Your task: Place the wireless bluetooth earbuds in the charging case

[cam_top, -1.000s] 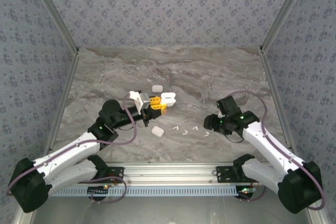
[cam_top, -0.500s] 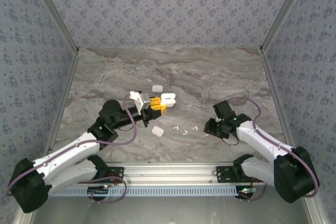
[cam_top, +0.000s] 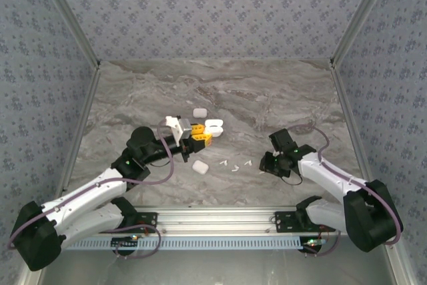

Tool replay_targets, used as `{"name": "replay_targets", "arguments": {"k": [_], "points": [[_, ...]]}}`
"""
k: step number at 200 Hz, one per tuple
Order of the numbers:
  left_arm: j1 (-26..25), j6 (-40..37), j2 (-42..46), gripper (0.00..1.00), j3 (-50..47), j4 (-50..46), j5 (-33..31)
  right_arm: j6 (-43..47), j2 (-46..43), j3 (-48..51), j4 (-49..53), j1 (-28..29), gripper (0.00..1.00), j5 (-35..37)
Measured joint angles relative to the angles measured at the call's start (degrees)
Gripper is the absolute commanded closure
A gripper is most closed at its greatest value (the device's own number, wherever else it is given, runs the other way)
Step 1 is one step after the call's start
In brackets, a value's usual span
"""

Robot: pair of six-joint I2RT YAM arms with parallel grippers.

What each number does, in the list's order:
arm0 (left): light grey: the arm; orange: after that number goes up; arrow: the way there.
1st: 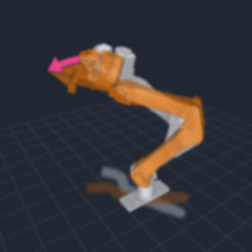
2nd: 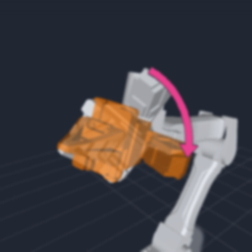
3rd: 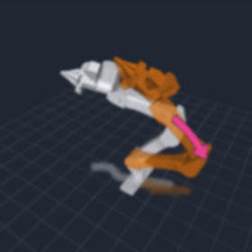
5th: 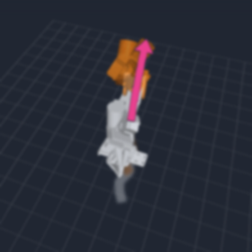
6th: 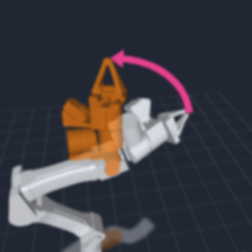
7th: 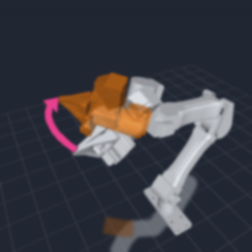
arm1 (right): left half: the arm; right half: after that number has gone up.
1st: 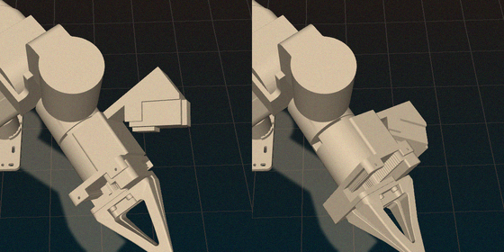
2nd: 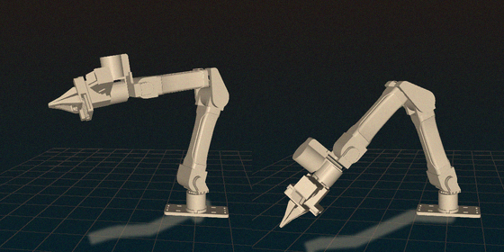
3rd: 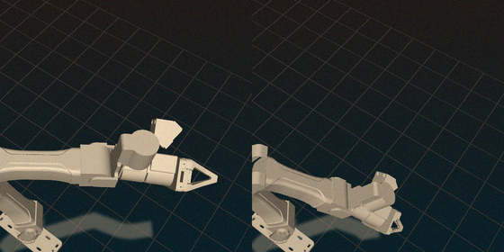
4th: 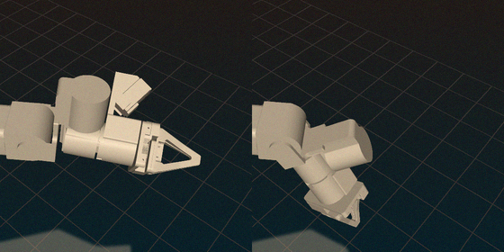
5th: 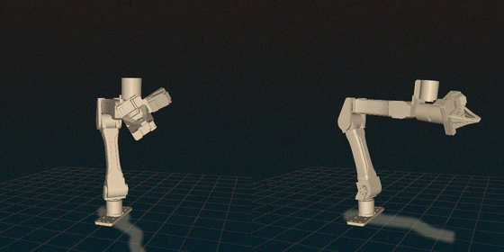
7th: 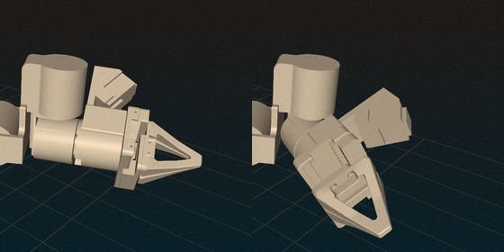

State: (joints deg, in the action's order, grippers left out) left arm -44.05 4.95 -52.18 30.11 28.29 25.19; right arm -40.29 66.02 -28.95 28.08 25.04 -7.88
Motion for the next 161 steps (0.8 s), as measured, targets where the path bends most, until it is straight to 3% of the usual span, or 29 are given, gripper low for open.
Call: {"name": "replay_targets", "arguments": {"k": [161], "points": [[-0.22,0.00,0.02,1.00,0.28,-1.57,-0.61,1.70,2.47,-0.02,-2.40,1.42,0.78,0.33]]}}
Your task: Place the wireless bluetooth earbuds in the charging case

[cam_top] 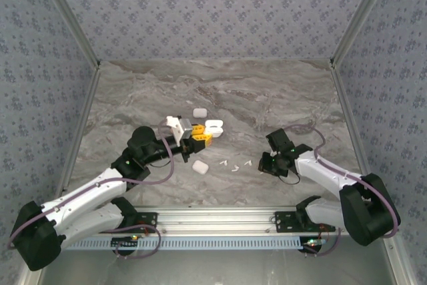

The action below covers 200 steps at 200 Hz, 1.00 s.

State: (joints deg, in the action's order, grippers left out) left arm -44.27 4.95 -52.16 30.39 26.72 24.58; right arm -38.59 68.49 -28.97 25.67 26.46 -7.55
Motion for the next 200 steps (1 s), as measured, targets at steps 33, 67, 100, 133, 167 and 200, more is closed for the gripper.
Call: {"name": "replay_targets", "arguments": {"k": [33,67,100,133,167,200], "points": [[0.00,0.26,0.00,1.00,-0.02,0.00,0.00,3.82,-3.37,0.00,0.22,0.22,0.78,1.38],[0.00,1.77,0.00,1.00,-0.02,0.04,0.02,10.36,-12.96,-1.03,0.17,0.46,0.78,1.55],[0.00,3.37,0.00,1.00,-0.04,0.17,0.07,18.53,-22.58,-5.44,-0.85,1.70,0.78,0.66],[0.00,4.74,-0.02,1.00,-0.02,0.37,1.05,26.38,-25.64,-12.92,-2.60,2.67,0.78,-2.25],[-0.02,5.22,-0.42,1.00,0.02,0.39,2.78,33.68,-23.87,-21.24,-3.67,5.38,0.78,-6.27],[-0.28,5.70,-1.29,1.00,0.55,0.39,3.48,39.80,-19.91,-28.76,-3.87,11.37,0.78,-8.33]]}}
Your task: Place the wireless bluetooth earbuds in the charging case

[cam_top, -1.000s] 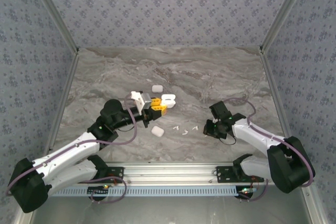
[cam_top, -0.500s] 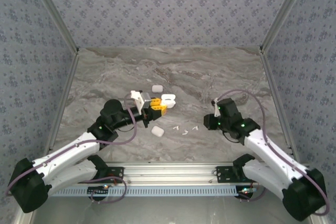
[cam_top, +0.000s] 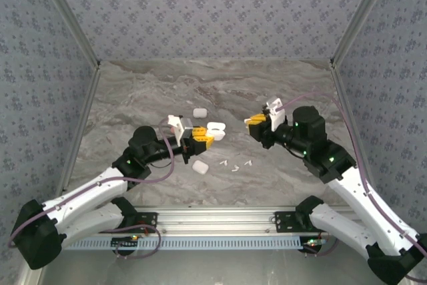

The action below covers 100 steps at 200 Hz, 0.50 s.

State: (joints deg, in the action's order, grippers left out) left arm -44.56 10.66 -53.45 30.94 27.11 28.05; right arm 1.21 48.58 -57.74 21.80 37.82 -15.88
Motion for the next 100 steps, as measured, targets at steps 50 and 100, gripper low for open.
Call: {"name": "replay_targets", "arguments": {"k": [50,100], "points": [[-0.24,0.94,-0.20,1.00,0.42,0.52,0.68,6.10,4.57,-3.17,-0.20,6.99,0.78,0.00],[-0.24,1.01,-0.22,1.00,0.42,0.59,0.68,7.45,5.55,-3.17,-0.24,8.00,0.78,0.42]]}}
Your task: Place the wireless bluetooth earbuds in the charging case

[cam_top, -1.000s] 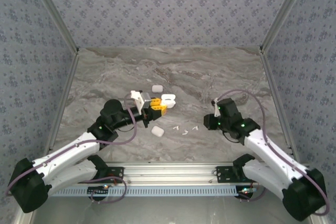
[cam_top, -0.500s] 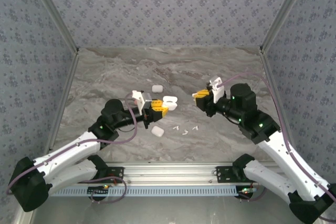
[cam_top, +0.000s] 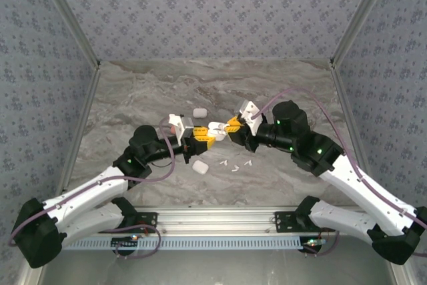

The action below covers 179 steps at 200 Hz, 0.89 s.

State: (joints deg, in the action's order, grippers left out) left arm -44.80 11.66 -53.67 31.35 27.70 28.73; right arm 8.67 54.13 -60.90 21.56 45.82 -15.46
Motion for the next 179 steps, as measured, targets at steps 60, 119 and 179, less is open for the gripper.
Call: {"name": "replay_targets", "arguments": {"k": [60,119,179], "points": [[0.00,0.00,0.00,1.00,0.00,0.94,0.02,0.44,1.40,0.28,-0.07,0.46,0.77,1.73],[-0.26,0.04,0.00,1.00,0.00,1.05,0.24,0.85,1.90,1.14,-0.66,0.50,0.77,1.81],[-0.35,0.42,0.00,1.00,0.00,1.27,0.42,0.85,1.90,2.16,-1.09,0.61,0.77,1.25]]}}
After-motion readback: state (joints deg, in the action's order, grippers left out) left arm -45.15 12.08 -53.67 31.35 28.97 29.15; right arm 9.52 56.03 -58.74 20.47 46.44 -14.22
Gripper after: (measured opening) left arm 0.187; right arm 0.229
